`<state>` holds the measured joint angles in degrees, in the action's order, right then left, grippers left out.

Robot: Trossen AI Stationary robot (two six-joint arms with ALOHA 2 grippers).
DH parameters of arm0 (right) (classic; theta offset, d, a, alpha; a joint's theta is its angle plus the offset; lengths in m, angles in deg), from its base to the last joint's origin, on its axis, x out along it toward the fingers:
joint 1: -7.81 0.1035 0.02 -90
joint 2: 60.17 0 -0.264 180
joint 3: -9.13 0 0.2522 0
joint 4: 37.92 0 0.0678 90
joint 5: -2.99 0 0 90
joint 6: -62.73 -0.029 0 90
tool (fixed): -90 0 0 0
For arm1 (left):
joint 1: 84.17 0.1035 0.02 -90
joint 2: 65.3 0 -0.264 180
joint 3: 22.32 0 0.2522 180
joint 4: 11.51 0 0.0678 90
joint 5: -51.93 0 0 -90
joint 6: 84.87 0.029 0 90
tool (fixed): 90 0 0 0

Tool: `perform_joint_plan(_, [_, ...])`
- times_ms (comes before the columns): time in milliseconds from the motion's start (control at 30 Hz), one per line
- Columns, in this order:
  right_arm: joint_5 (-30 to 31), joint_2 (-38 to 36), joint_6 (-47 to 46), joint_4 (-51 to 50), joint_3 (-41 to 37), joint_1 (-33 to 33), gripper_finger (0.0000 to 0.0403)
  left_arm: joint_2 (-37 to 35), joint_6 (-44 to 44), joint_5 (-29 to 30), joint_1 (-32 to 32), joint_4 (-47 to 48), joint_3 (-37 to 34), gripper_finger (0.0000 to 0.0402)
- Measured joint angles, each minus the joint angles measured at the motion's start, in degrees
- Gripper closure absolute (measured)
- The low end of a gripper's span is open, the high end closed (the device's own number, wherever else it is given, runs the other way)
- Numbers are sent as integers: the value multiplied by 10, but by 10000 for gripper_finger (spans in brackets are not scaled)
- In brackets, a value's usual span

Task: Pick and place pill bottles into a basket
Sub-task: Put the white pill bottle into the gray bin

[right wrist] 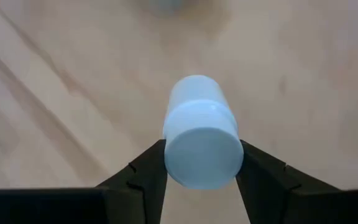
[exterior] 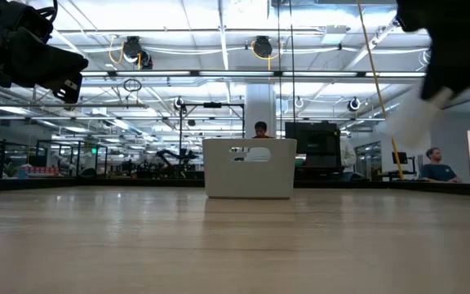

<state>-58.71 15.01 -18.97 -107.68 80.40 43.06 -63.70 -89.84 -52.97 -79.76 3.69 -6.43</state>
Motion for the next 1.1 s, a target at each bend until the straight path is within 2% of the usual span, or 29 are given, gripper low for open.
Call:
perform_joint_plan(133, [105, -28, 60, 13, 0, -12, 242, 0, 0, 0, 0, 0, 0, 360])
perform_joint_plan(333, [294, -45, 210, 94, 0, -24, 249, 0, 0, 0, 0, 0, 0, 360])
perform_joint_plan(433, [354, -44, 303, 157, 0, -34, 243, 0, 0, 0, 0, 0, 0, 360])
perform_joint_plan(500, [370, -45, 366, 209, 0, -45, 241, 0, 0, 0, 0, 0, 0, 360])
perform_joint_plan(667, [361, -45, 554, 417, -35, -74, 250, 0, 0, 0, 0, 0, 0, 360])
perform_joint_plan(767, [309, -44, 669, 569, -71, -102, 252, 0, 0, 0, 0, 0, 0, 360])
perform_joint_plan(833, [252, -44, 730, 671, -97, -126, 248, 0, 0, 0, 0, 0, 0, 360])
perform_joint_plan(967, [137, -44, 783, 830, -144, -181, 243, 0, 0, 0, 0, 0, 0, 360])
perform_joint_plan(1100, [78, -44, 808, 866, -157, -230, 249, 0, 0, 0, 0, 0, 0, 360])
